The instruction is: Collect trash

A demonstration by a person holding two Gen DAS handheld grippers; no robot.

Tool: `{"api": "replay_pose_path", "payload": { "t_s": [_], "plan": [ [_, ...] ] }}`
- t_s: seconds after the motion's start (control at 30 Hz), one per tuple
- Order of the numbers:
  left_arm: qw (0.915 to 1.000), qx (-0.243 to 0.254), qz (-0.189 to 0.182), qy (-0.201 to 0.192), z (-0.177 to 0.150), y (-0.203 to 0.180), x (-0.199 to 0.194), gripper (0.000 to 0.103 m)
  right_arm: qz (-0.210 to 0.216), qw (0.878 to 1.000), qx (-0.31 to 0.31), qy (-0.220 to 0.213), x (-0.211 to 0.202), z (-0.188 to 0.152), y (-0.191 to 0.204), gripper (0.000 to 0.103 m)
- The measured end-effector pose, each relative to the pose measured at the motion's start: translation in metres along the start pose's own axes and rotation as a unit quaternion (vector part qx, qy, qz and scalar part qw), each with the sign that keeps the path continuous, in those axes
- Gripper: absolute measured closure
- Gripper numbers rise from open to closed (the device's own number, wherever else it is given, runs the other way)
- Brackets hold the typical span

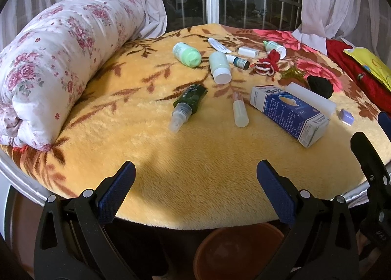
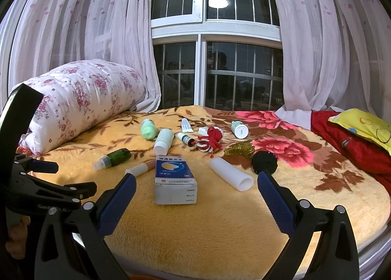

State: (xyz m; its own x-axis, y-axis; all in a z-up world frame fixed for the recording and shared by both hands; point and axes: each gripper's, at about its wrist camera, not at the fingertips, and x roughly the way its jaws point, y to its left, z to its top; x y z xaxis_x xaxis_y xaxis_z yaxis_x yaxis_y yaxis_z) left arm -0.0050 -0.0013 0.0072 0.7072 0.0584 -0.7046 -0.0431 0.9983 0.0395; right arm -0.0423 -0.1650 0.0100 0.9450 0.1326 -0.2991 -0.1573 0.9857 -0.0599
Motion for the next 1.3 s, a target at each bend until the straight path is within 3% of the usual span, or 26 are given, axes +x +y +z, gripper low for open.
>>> {"api": "replay_pose_path", "payload": {
  "t_s": [1.3],
  "plan": [
    [1.0000,0.000,-0.001,-0.001,-0.006,-0.006,0.003,0.006,0.011,1.000,-0.005,-0.002,0.001,-0.002,0.009,0.005]
  ]
}}
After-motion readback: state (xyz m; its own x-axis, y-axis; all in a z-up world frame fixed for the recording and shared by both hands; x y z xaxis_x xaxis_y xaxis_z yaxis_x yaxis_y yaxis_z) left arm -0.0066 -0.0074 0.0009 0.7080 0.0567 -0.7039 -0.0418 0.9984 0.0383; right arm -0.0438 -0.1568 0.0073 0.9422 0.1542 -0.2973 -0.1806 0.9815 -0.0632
